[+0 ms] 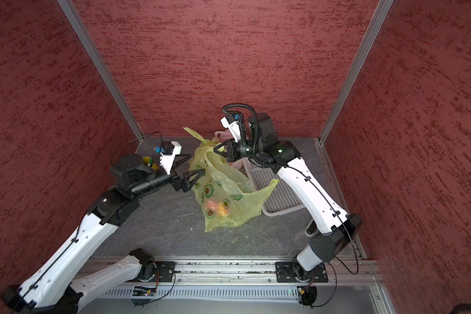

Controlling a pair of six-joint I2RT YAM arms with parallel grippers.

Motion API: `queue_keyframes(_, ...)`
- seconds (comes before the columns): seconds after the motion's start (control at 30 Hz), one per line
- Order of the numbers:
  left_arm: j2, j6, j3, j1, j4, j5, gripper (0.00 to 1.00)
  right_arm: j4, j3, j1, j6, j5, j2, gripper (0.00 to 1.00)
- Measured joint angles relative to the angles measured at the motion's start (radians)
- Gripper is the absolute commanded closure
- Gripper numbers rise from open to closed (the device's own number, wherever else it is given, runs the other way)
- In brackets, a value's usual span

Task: Place the peach into a plastic bag & tie a knot
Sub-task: Adjust the plastic bag at the center of the board.

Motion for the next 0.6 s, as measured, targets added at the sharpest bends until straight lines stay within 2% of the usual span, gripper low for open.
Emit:
queue_keyframes(0.13, 0.136, 0.091, -0.027, -0.076, 0.141, -0.141, 0.0, 0.026, 0.001, 0.016, 0.029, -0.047, 0.0, 1.0)
queue_keyframes(0.4, 0.236, 0.116, -0.058, -0.098, 0.422, -0.282, 0.01, 0.071, 0.001, 0.037, 0.082, -0.092, 0.0, 1.0)
queue_keyframes(0.5, 0.239, 0.1, -0.082, -0.104, 0.523, -0.315, 0.1, 0.076, -0.001, 0.04, 0.089, -0.098, -0.001, 1.0)
queue_keyframes(0.6, 0.248, 0.099, -0.082, -0.104, 0.564, -0.324, 0.23, 0.078, -0.006, 0.04, 0.089, -0.101, -0.002, 1.0)
